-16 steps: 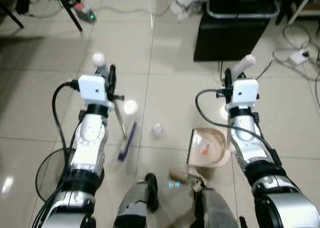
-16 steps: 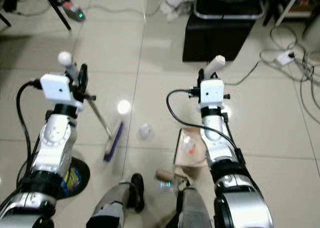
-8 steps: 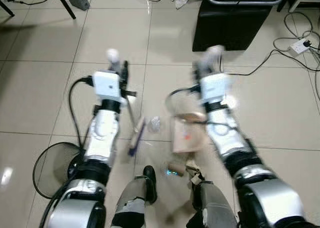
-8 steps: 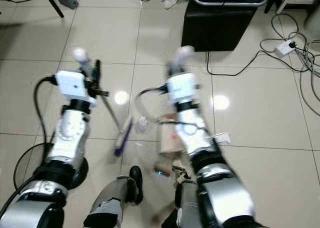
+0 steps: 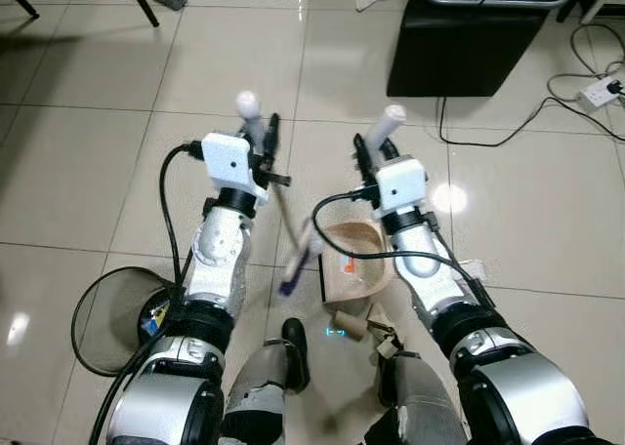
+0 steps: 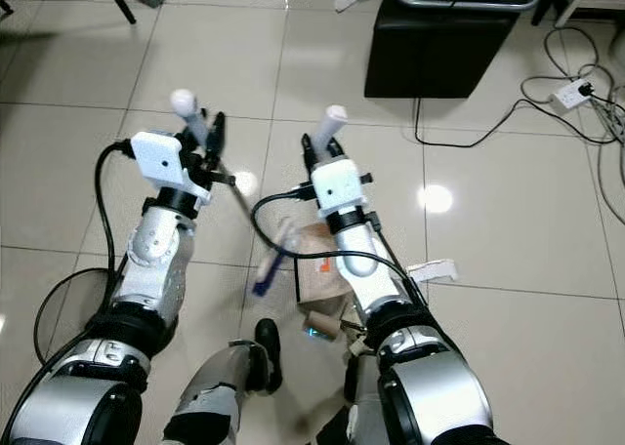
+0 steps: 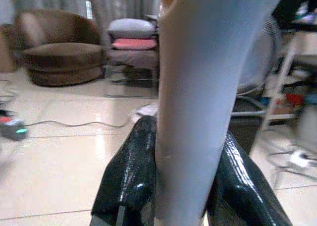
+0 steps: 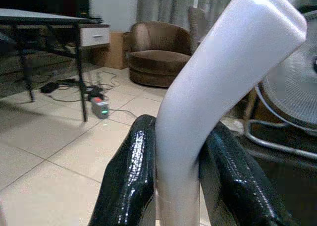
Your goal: Sweep floor
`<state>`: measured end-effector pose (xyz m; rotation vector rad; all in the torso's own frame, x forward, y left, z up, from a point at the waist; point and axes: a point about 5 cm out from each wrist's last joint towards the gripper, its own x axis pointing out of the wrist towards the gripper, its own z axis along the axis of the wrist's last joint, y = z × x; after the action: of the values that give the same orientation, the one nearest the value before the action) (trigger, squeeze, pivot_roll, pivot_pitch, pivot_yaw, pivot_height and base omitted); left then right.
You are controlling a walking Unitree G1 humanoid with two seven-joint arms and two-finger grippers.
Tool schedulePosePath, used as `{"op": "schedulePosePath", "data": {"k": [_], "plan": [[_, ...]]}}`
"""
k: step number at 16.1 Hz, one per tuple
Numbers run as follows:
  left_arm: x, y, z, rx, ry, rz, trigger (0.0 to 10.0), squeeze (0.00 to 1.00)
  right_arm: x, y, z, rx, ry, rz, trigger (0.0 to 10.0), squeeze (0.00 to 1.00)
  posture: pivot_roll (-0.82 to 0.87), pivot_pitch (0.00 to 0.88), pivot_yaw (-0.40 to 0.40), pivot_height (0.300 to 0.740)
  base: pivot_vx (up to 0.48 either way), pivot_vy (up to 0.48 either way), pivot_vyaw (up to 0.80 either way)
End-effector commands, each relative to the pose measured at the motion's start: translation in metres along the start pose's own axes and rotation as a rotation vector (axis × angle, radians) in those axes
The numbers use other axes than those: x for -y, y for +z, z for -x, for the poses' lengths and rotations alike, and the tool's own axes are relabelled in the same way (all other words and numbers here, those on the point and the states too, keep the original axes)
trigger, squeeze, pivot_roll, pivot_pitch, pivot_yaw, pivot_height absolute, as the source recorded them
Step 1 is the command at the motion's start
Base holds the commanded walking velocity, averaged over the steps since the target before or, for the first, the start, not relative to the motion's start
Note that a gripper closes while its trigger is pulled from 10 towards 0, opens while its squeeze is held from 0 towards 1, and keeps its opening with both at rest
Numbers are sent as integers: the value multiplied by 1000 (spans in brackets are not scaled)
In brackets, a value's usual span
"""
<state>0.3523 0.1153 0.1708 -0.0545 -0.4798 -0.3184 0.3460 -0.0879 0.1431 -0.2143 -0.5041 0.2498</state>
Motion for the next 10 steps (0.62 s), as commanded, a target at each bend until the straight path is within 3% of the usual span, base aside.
{"op": "schedulePosePath", "data": {"k": [1, 3, 5, 8, 10], "plan": [[15, 3, -5, 6, -139, 130, 10000, 0, 2, -25, 22, -152, -13, -8, 10000, 0, 174, 416, 83, 740, 0, 0, 0], [16, 6, -7, 7, -202, 156, 10000, 0, 5, -26, 23, -162, -24, -7, 10000, 0, 173, 413, 83, 740, 0, 0, 0], [17, 12, -7, -6, -364, 181, 10000, 0, 8, -28, 25, -170, -31, -8, 10000, 0, 171, 402, 83, 740, 0, 0, 0], [11, 20, -7, -12, -437, 200, 10000, 0, 9, -29, 28, -177, -35, -10, 10000, 0, 166, 390, 85, 740, 0, 0, 0], [4, 30, -9, -5, -477, 254, 10000, 0, 15, -31, 30, -183, -79, -67, 10000, 0, 161, 374, 82, 740, 0, 0, 0]]}}
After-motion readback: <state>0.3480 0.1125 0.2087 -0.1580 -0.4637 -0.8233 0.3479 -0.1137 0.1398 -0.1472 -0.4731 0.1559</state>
